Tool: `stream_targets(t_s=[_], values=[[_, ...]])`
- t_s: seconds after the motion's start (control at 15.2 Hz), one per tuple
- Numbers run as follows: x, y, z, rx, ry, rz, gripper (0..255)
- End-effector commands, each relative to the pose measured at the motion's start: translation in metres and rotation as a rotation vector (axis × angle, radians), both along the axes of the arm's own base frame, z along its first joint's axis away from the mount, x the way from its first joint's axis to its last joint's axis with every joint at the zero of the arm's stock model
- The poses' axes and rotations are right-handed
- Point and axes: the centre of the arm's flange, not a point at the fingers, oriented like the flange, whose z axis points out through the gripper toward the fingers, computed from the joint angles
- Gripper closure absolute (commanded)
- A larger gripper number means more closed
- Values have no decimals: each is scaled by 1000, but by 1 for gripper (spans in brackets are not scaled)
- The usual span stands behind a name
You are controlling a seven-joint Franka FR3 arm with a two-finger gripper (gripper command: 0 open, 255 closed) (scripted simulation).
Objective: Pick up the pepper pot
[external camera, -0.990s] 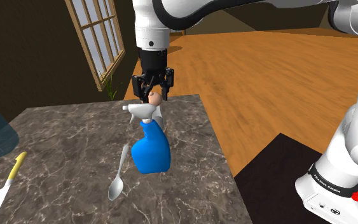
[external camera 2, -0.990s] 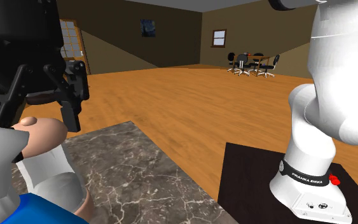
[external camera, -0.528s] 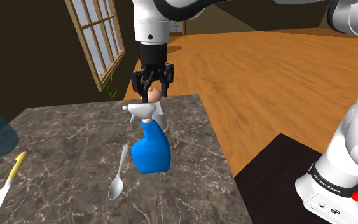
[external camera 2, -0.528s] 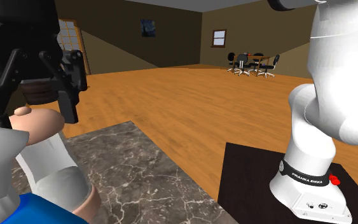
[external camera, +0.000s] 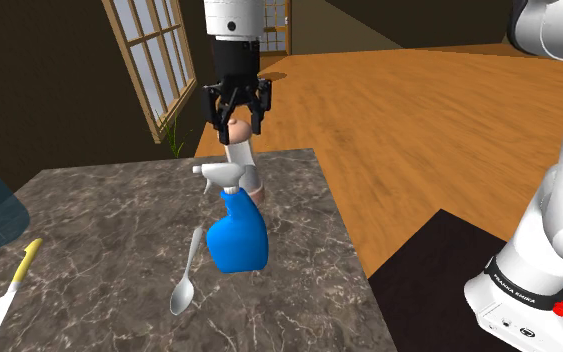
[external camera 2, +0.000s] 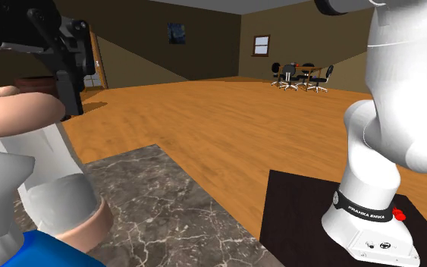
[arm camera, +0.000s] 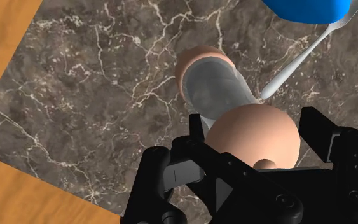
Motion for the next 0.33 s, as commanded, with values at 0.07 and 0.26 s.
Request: stream_targets(t_s=[0.07,0.26], values=[[0,0,16,0,0,0,255],[0,0,22,0,0,0,255]])
